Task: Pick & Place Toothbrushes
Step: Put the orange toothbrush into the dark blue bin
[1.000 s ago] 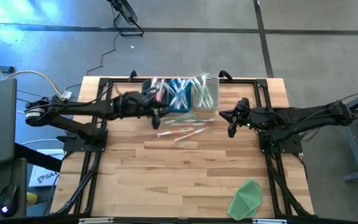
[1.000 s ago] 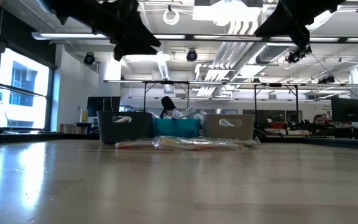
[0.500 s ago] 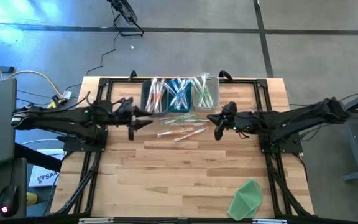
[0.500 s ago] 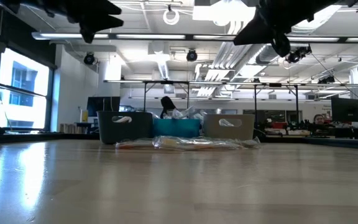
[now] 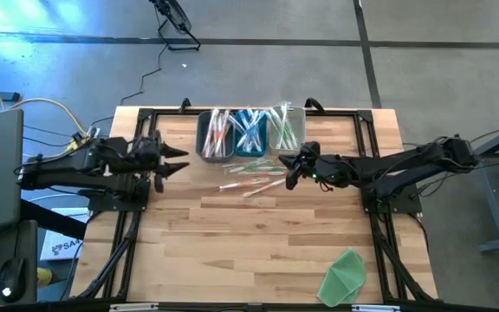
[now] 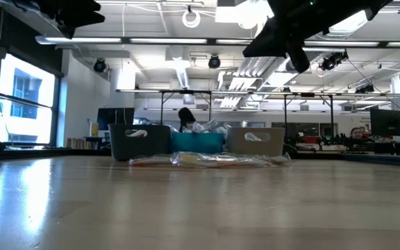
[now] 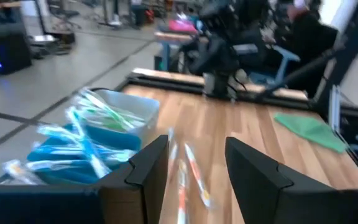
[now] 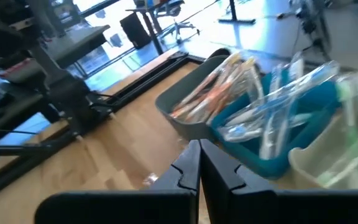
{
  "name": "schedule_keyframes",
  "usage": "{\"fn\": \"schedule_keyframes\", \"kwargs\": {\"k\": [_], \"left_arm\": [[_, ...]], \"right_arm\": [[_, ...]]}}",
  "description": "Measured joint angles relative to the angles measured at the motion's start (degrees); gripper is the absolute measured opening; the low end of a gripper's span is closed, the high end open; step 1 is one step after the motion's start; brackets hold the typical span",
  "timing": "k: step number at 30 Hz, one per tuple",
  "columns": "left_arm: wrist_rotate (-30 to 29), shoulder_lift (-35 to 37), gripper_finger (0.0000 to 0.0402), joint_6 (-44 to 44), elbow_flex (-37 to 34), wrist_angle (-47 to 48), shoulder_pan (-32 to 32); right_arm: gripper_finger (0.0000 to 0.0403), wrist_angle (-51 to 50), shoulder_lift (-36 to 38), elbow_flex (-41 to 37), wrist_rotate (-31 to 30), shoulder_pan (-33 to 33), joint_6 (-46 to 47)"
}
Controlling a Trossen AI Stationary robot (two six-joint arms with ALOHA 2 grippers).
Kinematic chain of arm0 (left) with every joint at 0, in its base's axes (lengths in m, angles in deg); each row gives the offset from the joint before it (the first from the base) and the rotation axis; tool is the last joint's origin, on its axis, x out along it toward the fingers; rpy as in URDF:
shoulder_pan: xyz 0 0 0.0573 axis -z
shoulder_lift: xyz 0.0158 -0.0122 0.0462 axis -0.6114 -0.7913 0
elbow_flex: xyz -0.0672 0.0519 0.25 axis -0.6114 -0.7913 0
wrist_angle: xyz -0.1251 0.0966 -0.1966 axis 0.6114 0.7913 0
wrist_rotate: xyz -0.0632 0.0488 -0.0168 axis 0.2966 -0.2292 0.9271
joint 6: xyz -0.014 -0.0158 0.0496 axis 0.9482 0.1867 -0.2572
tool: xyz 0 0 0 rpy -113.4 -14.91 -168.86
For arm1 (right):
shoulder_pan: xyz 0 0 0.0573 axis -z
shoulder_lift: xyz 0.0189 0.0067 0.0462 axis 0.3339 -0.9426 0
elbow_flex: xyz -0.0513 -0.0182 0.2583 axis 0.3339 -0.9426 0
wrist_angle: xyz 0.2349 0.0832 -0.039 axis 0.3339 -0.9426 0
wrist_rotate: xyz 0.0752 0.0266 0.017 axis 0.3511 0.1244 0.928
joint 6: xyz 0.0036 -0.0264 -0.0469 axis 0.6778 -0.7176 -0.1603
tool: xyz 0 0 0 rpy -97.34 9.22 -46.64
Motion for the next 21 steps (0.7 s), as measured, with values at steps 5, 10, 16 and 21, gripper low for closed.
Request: {"fn": "schedule_keyframes", "kwargs": {"k": [5,10,16,21], "left_arm": [[-0.2,3.7,0.0157,1.3,0.0,1.2,0.0],[-0.1,4.3,0.0157,5.3,0.0,1.2,0.0],[-0.1,4.3,0.0157,5.4,0.0,1.3,0.0],[-0.1,4.2,0.0157,5.4,0.0,1.4,0.0]], "right_arm": [[0.0002,2.0,-1.5,0.0,2.7,0.0,1.4],[0.0002,5.1,-1.4,0.0,5.8,0.1,-0.3],[0.0002,6.3,-3.2,3.7,11.8,0.0,-7.7],[0.0002,5.3,-7.4,8.6,13.0,0.0,-17.2]]}}
